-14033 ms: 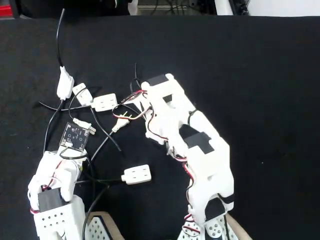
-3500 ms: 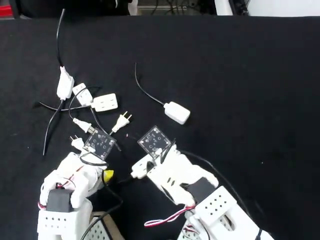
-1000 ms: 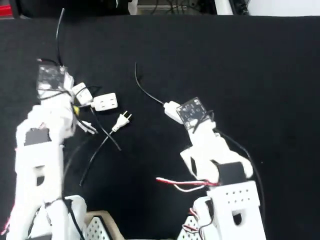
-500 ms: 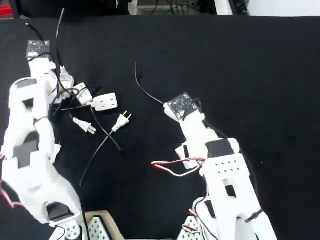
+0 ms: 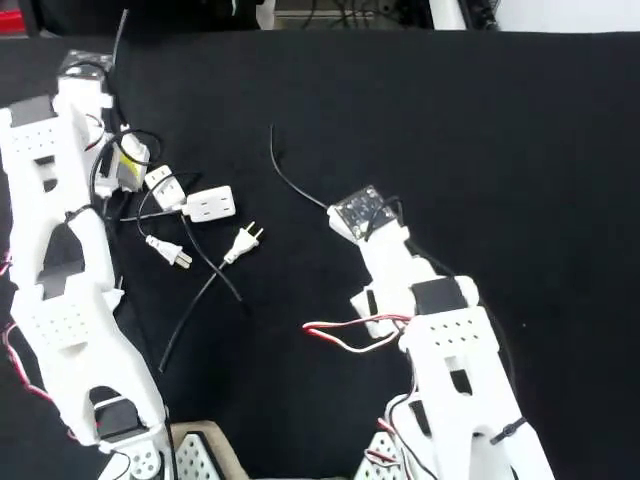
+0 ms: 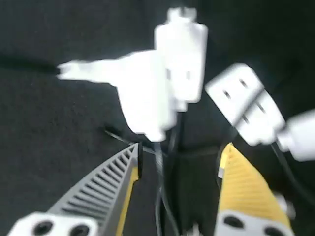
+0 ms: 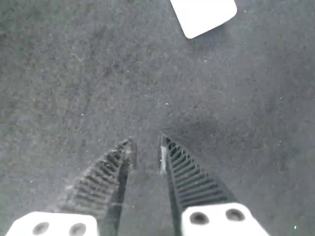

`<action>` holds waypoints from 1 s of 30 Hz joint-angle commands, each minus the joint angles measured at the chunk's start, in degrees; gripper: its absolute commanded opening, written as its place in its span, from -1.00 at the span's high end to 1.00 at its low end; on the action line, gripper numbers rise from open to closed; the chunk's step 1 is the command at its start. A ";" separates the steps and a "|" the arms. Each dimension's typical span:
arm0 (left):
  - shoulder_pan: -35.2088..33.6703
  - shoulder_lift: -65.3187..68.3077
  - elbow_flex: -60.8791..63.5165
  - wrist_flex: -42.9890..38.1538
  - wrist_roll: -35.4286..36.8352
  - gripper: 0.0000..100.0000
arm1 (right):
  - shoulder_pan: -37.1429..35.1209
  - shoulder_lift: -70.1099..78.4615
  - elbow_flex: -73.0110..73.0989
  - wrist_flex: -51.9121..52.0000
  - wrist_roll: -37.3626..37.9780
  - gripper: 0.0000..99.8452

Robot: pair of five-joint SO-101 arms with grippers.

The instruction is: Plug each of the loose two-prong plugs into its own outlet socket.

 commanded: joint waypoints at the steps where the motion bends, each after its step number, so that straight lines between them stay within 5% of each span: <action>1: 4.88 -7.56 -5.58 8.26 -9.58 0.47 | -0.44 0.13 -2.86 -0.79 0.26 0.82; 9: 19.30 -9.93 6.02 10.46 -27.43 0.67 | -0.35 0.22 -2.77 -0.44 0.35 0.82; 21: 20.18 -12.84 37.85 -29.19 -35.60 0.50 | -0.35 0.22 -1.54 -0.88 2.46 0.82; 30: 19.30 -11.25 37.93 -34.55 -35.43 0.51 | -0.35 0.22 -1.54 -0.88 2.73 0.82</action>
